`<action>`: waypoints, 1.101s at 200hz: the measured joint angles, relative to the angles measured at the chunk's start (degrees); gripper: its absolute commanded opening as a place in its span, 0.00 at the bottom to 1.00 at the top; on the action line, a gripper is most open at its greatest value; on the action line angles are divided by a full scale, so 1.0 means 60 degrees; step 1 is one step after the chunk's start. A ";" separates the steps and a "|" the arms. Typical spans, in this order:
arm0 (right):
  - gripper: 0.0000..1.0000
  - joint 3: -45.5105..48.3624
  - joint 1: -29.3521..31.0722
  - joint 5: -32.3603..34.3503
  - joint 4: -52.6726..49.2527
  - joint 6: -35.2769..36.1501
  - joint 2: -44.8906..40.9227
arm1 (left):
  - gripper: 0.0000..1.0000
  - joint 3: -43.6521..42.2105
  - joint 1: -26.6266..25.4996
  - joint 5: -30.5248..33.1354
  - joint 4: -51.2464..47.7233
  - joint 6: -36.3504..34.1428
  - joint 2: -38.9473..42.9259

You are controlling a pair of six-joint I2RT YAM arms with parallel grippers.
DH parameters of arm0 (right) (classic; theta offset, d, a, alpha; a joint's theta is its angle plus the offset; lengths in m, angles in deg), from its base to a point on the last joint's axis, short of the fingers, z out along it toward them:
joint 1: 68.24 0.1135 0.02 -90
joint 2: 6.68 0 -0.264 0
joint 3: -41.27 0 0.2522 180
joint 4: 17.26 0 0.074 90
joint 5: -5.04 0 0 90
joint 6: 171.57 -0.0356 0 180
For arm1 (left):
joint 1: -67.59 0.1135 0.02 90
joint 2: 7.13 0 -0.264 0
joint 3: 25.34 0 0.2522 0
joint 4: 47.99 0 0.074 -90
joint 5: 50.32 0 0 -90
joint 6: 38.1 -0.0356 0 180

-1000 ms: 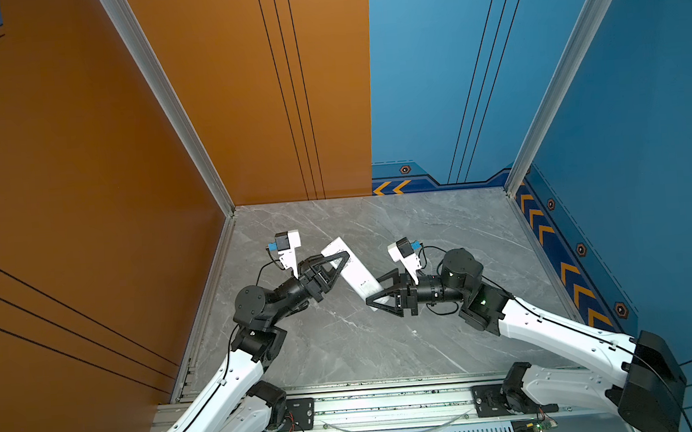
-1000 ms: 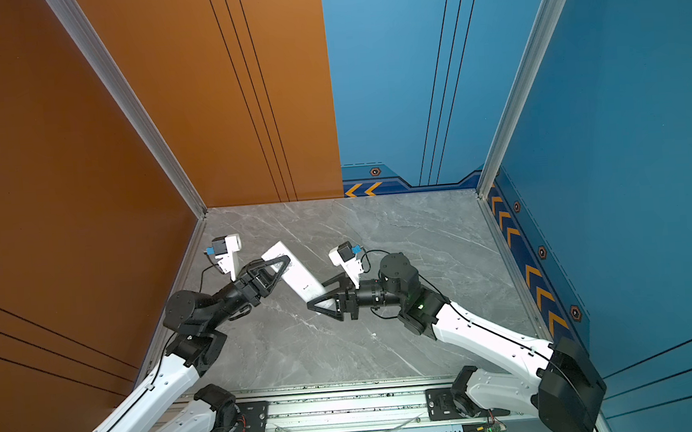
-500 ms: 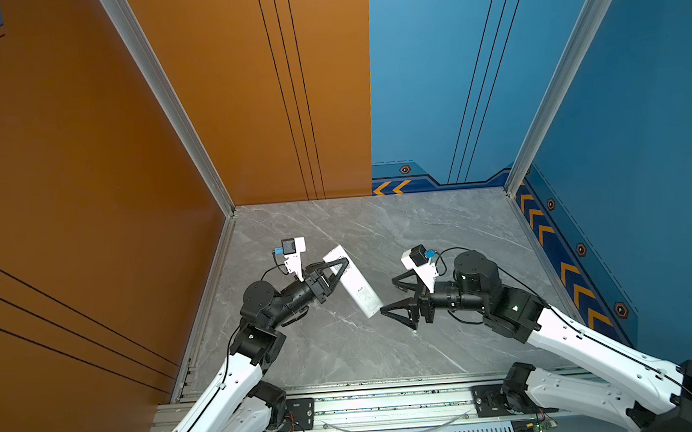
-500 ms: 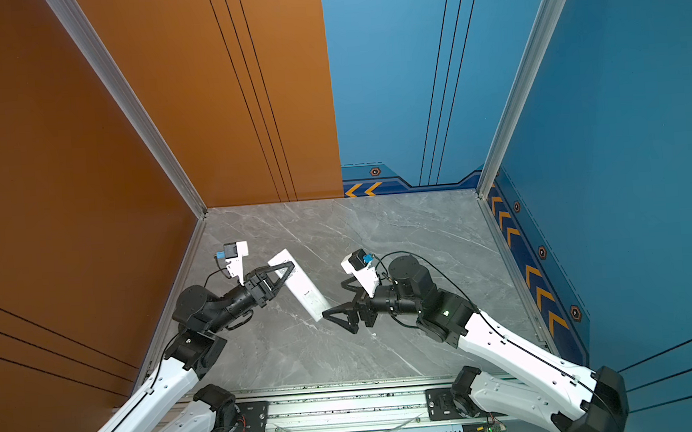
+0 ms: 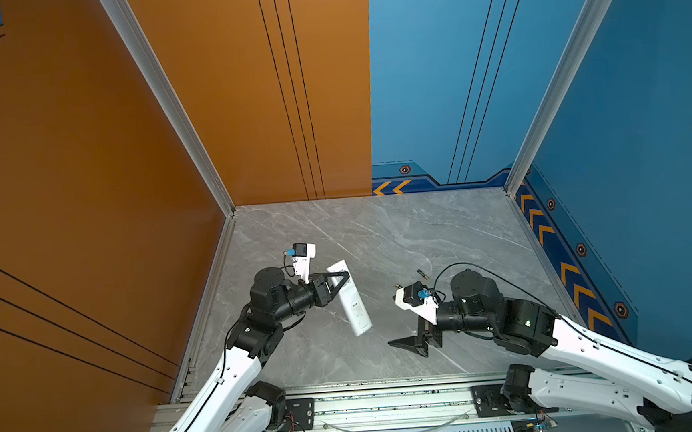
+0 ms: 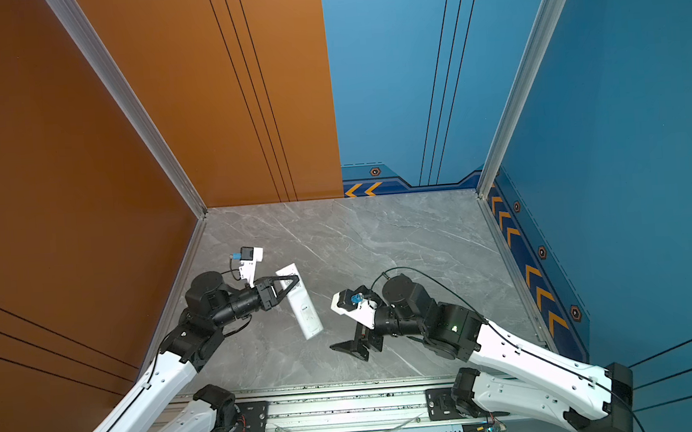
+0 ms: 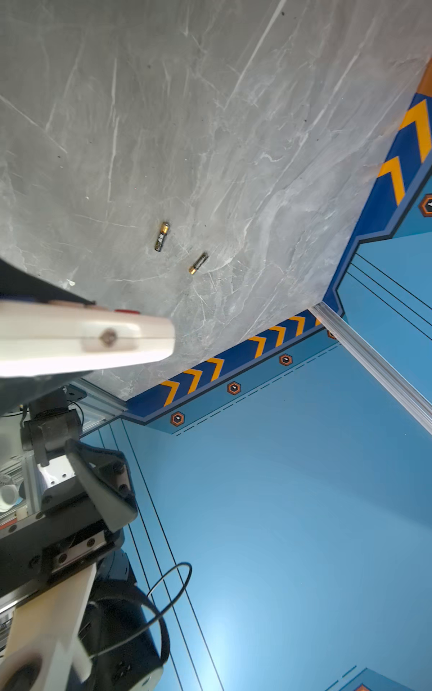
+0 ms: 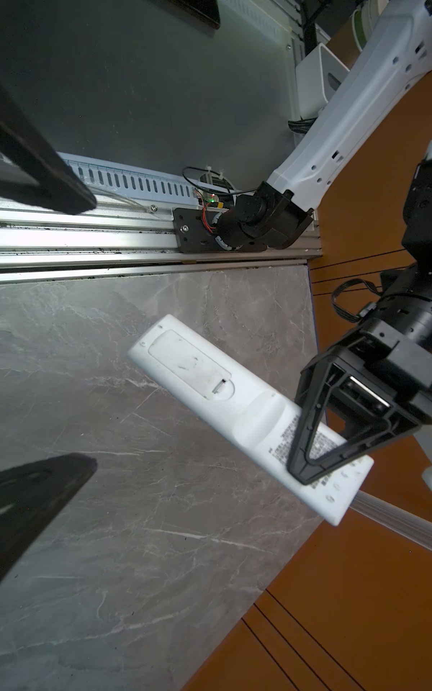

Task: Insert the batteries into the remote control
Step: 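Open the right gripper and draw it back while the left gripper holds the remote, then move the right gripper to the remote's battery cover end and close on it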

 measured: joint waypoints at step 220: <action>0.92 -0.2310 0.1249 0.2116 -0.1563 0.2903 0.3916 | 0.00 0.0044 -0.0120 -0.2237 0.1144 0.0477 -0.2324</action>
